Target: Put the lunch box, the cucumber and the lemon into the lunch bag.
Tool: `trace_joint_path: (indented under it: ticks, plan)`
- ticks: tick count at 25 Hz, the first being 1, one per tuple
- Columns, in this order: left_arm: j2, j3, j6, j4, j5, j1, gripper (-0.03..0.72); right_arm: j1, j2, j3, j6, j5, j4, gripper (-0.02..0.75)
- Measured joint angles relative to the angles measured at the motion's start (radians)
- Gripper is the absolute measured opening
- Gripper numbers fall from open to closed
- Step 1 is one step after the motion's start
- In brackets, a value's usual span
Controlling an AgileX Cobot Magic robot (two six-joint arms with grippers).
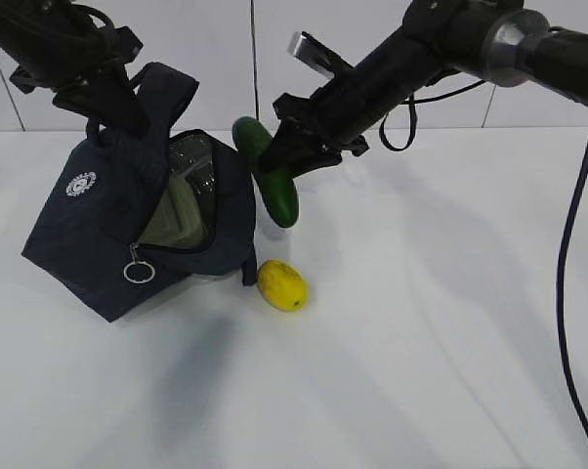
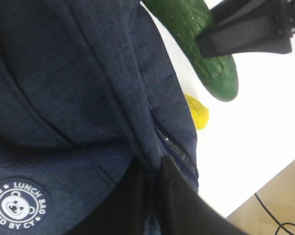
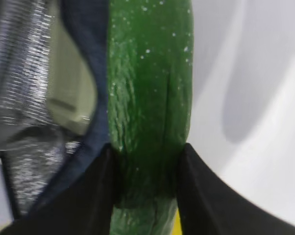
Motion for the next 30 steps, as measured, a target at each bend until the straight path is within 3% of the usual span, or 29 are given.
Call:
trace_joint_path:
  ticks: [4, 15, 25, 30]
  plan:
    - [0.0, 0.0, -0.002, 0.0, -0.006, 0.0, 0.015, 0.0, 0.0, 0.0, -0.039, 0.0, 0.131, 0.258]
    - [0.0, 0.0, -0.007, 0.0, -0.066, 0.0, 0.015, 0.057, 0.0, 0.0, -0.074, 0.0, 0.178, 0.258]
    - [0.0, 0.0, -0.007, -0.002, -0.072, 0.0, 0.015, 0.081, 0.082, 0.0, -0.1, -0.004, 0.328, 0.261]
    - [0.0, 0.0, -0.007, -0.002, -0.062, 0.0, 0.015, 0.081, 0.099, 0.0, -0.153, -0.008, 0.442, 0.371]
